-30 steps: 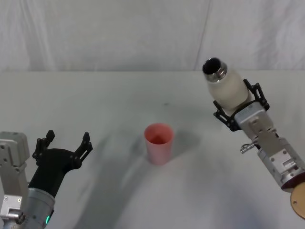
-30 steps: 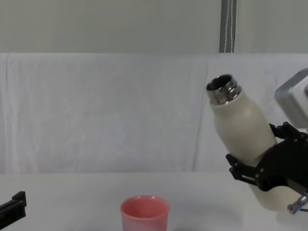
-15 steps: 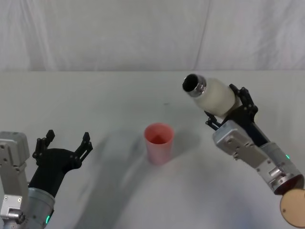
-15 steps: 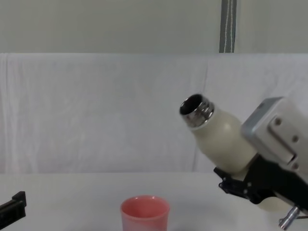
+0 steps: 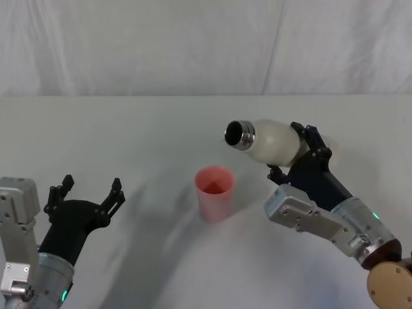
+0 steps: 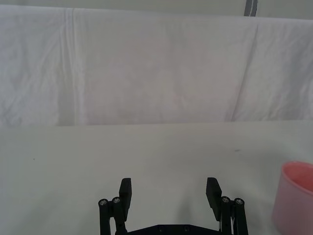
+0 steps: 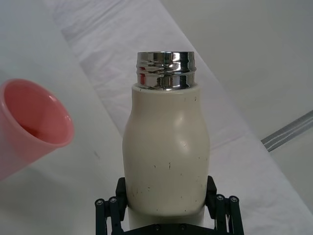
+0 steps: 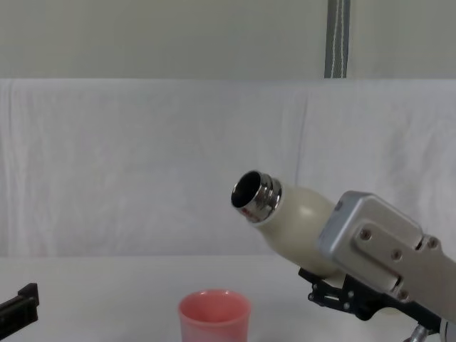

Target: Grasp the thermos with one hand and pour water into the cup lid.

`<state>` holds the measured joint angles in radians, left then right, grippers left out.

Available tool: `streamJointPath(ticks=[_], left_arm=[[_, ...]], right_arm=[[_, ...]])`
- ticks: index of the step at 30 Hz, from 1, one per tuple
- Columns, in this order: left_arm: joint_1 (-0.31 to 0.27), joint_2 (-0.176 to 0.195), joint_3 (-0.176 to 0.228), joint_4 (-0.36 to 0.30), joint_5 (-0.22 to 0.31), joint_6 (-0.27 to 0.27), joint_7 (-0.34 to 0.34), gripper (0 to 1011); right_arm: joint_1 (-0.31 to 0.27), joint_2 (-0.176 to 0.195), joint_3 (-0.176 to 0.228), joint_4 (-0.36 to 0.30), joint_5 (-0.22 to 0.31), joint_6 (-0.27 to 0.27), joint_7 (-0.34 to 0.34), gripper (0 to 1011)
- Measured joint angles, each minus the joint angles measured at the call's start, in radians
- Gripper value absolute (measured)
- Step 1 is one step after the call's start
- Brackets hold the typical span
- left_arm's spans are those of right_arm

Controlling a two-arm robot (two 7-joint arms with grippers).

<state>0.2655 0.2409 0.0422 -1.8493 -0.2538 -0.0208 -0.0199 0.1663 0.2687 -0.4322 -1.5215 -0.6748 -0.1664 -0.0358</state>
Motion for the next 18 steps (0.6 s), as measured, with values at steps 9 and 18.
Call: streamJointPath(ticks=[9, 18], left_arm=[[0.0, 0.0, 0.0, 0.0, 0.0, 0.0, 0.0, 1001], [0.0, 0.0, 0.0, 0.0, 0.0, 0.0, 0.0, 1001]], right_arm=[[0.002, 0.014, -0.018, 0.0, -0.028, 0.019, -0.008, 950], [0.009, 0.028, -0.041, 0.014, -0.08, 0.038, -0.029, 950]])
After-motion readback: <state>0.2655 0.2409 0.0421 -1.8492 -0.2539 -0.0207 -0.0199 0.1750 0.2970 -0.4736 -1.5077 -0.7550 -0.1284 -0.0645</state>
